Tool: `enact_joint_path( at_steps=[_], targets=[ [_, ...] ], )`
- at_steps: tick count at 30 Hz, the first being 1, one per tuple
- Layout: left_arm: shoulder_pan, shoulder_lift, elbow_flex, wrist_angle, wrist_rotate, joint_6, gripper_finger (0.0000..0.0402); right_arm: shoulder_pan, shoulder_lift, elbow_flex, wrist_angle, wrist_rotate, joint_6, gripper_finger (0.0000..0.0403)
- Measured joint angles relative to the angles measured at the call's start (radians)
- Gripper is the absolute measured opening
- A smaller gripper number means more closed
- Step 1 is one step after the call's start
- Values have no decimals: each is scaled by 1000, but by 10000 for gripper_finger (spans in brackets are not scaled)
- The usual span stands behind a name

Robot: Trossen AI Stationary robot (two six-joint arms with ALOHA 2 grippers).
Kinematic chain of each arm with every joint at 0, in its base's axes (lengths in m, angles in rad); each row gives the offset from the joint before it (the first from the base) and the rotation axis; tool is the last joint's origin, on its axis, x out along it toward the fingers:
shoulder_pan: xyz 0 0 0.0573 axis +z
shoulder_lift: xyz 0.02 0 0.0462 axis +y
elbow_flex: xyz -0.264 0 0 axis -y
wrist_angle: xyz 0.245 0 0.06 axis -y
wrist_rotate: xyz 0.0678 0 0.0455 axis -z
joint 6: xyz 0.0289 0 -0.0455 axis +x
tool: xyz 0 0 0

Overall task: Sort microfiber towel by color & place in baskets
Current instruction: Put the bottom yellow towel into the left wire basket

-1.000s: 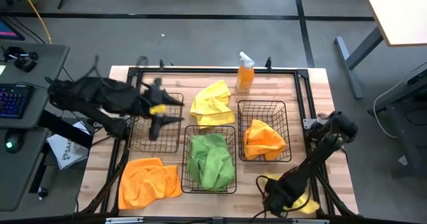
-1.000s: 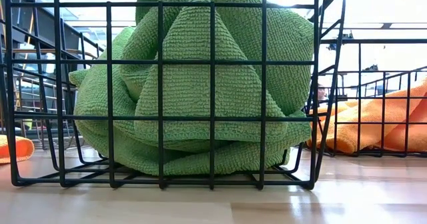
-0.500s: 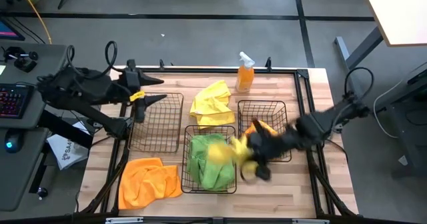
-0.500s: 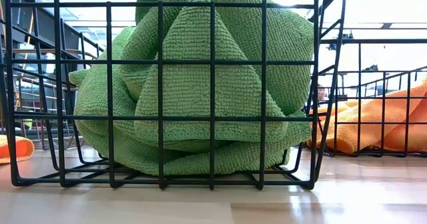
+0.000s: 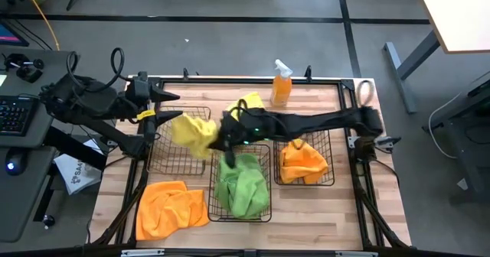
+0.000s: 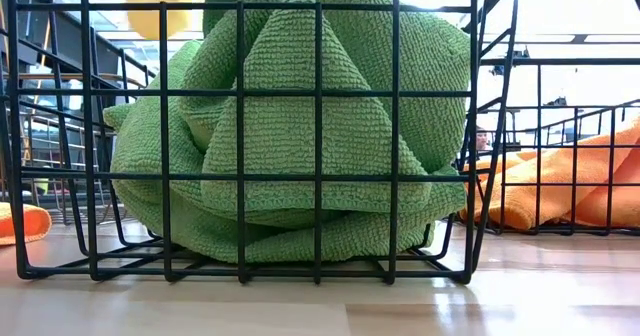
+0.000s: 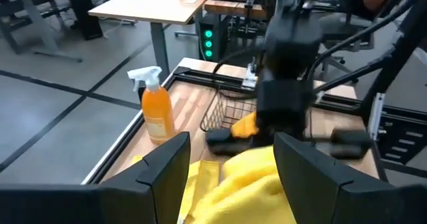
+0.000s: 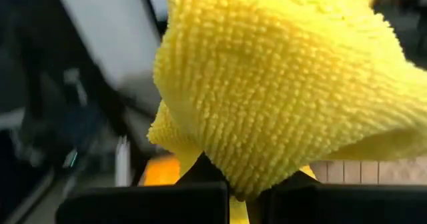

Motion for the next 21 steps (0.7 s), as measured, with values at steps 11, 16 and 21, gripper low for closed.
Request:
enact_joint_path(
  at_steps=[11,16,21],
  targets=[
    [0,9,0,3,-12,-9,204,-43,244,0,333,34,188,42],
    [0,9,0,3,-16,-8,204,-41,284,-1,270,35,241,126],
    [1,9,0,2,-19,-8,204,-40,260,30,17,30,142,235]
  ],
)
